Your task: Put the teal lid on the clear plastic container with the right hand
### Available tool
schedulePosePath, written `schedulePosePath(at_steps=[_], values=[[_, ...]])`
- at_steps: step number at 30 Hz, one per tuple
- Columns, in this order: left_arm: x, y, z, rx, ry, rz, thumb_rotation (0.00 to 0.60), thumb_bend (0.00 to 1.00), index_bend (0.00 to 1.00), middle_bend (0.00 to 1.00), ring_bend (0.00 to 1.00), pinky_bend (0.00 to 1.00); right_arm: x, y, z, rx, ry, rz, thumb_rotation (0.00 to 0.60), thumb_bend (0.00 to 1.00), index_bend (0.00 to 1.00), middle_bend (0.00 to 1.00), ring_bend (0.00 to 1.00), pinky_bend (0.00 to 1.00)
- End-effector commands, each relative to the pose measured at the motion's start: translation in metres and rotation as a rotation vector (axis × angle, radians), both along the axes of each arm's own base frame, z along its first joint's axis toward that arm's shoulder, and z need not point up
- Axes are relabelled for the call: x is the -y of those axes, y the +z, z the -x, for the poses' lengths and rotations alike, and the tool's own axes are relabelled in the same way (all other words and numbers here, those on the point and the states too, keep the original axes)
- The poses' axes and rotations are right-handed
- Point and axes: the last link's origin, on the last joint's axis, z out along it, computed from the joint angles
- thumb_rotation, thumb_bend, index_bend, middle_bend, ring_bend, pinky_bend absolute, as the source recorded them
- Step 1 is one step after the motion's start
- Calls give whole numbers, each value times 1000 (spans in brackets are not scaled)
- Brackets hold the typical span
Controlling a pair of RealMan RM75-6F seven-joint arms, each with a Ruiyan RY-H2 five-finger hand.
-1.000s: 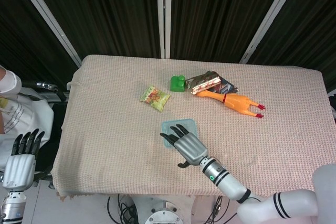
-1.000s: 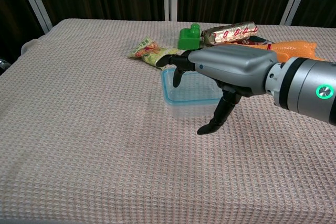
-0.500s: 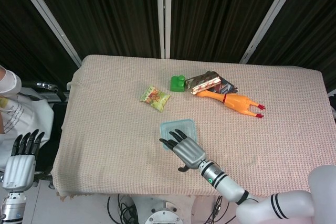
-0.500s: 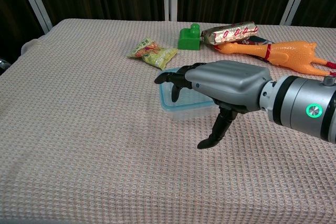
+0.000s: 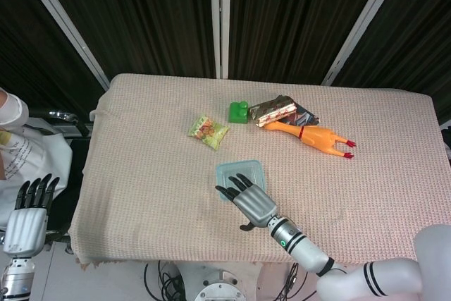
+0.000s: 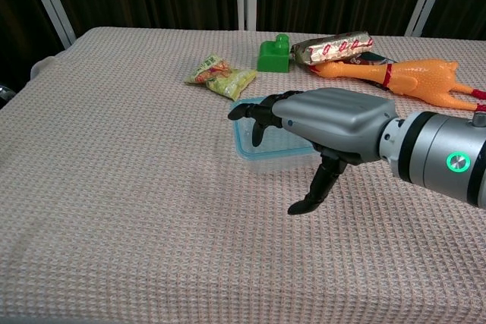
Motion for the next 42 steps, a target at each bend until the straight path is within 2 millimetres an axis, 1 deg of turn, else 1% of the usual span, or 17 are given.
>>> schedulePosePath(at_steps=[1, 5, 7, 10, 14, 21, 35, 38, 42], values=[[0, 0, 0, 0, 0, 1, 600, 39, 65, 23, 0, 0, 8, 14, 3, 43, -30, 50, 600, 7, 0, 240, 0, 0], [0, -1, 1, 3, 2, 6, 600, 39, 64, 23, 0, 0, 27, 28, 16, 54, -109, 108, 600, 7, 0, 236, 0, 0], [0, -2, 1, 4, 3, 7, 600, 39, 64, 23, 0, 0, 36, 31, 22, 49, -143, 126, 600, 7, 0, 234, 0, 0], [-1, -2, 1, 4, 2, 9, 600, 39, 64, 23, 0, 0, 48, 33, 31, 37, -191, 138, 600, 7, 0, 233, 0, 0], [-1, -2, 2, 2, 6, 9, 600, 39, 65, 23, 0, 0, 55, 30, 38, 27, -228, 130, 600, 7, 0, 233, 0, 0], [-2, -2, 0, -3, 8, 13, 600, 39, 65, 23, 0, 0, 60, 24, 37, 27, -229, 114, 600, 7, 0, 235, 0, 0], [-1, -3, 3, 2, 17, 18, 600, 40, 64, 23, 0, 0, 56, 9, 40, -11, -233, 81, 600, 7, 0, 255, 0, 0], [-1, -3, 4, 5, 18, 17, 600, 40, 64, 23, 0, 0, 55, 10, 39, -9, -232, 86, 600, 7, 0, 255, 0, 0], [0, -3, 5, 8, 16, 12, 600, 40, 64, 23, 0, 0, 53, 22, 39, 17, -224, 119, 600, 7, 0, 243, 0, 0]])
